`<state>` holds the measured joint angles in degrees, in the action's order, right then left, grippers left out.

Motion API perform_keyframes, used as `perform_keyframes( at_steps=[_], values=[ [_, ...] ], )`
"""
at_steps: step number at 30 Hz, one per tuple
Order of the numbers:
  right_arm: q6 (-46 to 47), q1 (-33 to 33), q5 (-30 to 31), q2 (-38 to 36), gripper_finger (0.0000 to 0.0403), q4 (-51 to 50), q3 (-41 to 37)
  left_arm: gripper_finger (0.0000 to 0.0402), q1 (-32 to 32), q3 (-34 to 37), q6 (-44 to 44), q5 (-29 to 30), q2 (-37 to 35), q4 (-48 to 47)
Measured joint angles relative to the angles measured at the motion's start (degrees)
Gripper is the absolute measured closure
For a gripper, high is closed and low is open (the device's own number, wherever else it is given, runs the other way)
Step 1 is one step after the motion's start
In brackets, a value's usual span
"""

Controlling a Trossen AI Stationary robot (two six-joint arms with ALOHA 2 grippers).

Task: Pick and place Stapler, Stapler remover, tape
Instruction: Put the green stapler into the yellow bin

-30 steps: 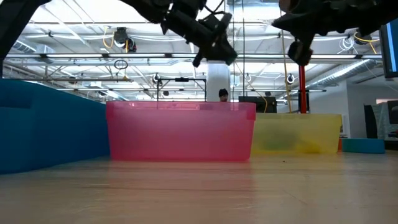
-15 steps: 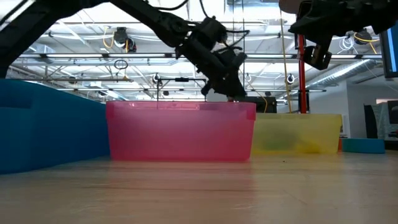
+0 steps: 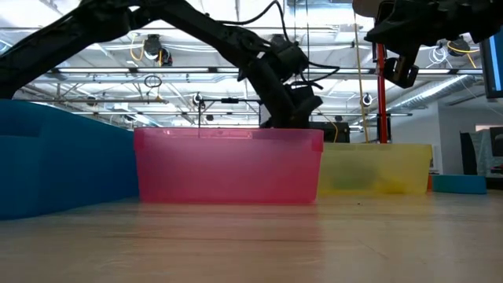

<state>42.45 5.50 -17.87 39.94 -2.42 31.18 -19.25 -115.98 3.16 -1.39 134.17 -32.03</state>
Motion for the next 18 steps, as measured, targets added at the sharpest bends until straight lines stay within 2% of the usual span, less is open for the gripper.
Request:
perform_keyframes(
  at_steps=[9,18],
  values=[
    [-0.06,0.00,0.00,0.00,0.0403,0.00,0.00,0.0325,0.29,-0.06,-0.80,-0.02,0.54,1.26],
    [-0.06,0.00,0.00,0.00,0.0403,0.57,0.00,0.0325,1.99,-0.04,-6.57,-0.18,0.54,1.08]
  ],
)
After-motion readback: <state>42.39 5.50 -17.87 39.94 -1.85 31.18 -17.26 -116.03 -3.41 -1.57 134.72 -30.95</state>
